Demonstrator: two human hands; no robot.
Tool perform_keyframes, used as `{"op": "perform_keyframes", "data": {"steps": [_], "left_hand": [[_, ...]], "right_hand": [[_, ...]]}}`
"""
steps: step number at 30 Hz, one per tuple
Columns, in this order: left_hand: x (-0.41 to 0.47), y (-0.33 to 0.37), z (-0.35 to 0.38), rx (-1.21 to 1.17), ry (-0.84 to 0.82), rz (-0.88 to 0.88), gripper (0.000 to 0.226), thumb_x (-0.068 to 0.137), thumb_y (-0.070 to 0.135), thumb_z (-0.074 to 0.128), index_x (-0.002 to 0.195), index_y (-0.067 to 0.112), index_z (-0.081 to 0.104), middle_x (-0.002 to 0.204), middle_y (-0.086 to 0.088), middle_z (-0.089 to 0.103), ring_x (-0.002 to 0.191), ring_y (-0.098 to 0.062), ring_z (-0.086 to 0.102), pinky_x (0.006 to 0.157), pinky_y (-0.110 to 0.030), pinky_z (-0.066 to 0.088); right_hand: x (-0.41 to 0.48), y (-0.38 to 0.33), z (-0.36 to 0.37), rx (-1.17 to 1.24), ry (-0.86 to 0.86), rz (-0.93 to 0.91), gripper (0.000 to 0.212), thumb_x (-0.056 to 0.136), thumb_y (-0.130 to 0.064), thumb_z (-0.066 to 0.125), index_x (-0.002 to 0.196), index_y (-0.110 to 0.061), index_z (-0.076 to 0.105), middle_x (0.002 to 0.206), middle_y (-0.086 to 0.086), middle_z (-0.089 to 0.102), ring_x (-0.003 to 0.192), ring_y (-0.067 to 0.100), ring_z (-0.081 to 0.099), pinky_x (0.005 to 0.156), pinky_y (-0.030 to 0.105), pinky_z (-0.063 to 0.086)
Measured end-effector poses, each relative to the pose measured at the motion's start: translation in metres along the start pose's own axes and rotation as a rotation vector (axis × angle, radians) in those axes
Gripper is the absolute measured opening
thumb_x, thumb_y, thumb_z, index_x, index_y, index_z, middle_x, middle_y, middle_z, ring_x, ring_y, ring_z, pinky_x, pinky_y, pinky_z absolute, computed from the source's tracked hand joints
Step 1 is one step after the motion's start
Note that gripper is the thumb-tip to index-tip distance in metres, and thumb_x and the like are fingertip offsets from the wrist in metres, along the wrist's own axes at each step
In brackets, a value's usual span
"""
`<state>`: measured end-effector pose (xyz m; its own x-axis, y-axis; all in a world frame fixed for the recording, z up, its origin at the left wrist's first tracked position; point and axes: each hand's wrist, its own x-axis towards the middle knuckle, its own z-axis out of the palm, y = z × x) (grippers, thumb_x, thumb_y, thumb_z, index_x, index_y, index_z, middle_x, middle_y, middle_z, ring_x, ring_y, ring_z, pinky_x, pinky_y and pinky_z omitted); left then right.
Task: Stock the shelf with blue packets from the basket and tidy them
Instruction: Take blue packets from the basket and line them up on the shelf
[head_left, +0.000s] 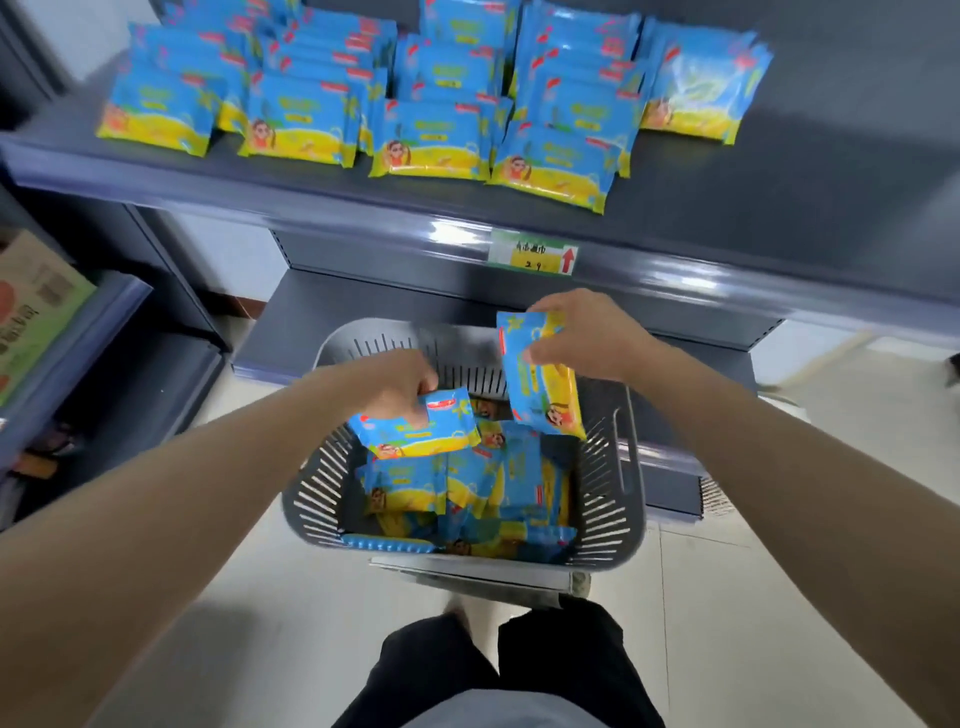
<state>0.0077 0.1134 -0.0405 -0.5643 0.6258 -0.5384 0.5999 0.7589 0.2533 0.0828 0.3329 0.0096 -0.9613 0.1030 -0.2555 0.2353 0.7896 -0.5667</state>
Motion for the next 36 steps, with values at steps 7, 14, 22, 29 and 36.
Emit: {"op": "perform_keyframes", "data": {"steps": [7,14,22,29,36], "left_hand": [[-0.025,0.052,-0.092,-0.012,0.171,0.104,0.013,0.077,0.02,0.069,0.074,0.015,0.058,0.065,0.001,0.051,0.056,-0.016,0.047,0.046,-0.022,0.033],[-0.023,0.108,-0.151,-0.016,0.365,0.249,0.023,0.077,0.025,0.071,0.077,0.005,0.059,0.067,-0.002,0.05,0.06,-0.015,0.045,0.049,-0.027,0.032],[0.026,0.188,-0.204,-0.117,0.5,0.391,0.023,0.08,0.02,0.069,0.069,0.01,0.051,0.061,0.005,0.041,0.058,-0.012,0.037,0.054,-0.027,0.032],[0.089,0.227,-0.214,-0.105,0.451,0.413,0.016,0.083,0.021,0.065,0.077,0.008,0.057,0.074,-0.004,0.054,0.059,-0.011,0.044,0.052,-0.024,0.034],[0.143,0.241,-0.215,0.006,0.465,0.345,0.019,0.087,0.022,0.059,0.102,0.011,0.062,0.102,-0.005,0.059,0.093,-0.022,0.055,0.082,-0.038,0.046]], "right_hand": [[-0.011,-0.02,-0.095,0.058,0.249,-0.051,0.018,0.071,-0.022,0.072,0.076,-0.02,0.055,0.084,-0.004,0.052,0.069,0.01,0.048,0.055,0.023,0.035],[-0.01,0.002,-0.166,0.244,0.435,-0.036,0.071,0.074,0.0,0.061,0.136,-0.027,0.039,0.108,-0.001,0.052,0.067,0.01,0.054,0.053,0.012,0.043],[0.016,0.068,-0.237,0.324,0.684,0.096,0.04,0.071,0.005,0.06,0.093,-0.027,0.048,0.083,0.006,0.054,0.062,0.02,0.05,0.048,0.028,0.045],[0.063,0.135,-0.253,0.387,0.581,0.16,0.03,0.075,0.001,0.068,0.087,-0.018,0.049,0.089,0.008,0.056,0.07,0.021,0.055,0.056,0.03,0.046],[0.121,0.161,-0.258,0.434,0.488,0.073,0.03,0.075,0.004,0.068,0.079,-0.02,0.049,0.094,0.009,0.055,0.081,0.02,0.055,0.067,0.032,0.048]]}}
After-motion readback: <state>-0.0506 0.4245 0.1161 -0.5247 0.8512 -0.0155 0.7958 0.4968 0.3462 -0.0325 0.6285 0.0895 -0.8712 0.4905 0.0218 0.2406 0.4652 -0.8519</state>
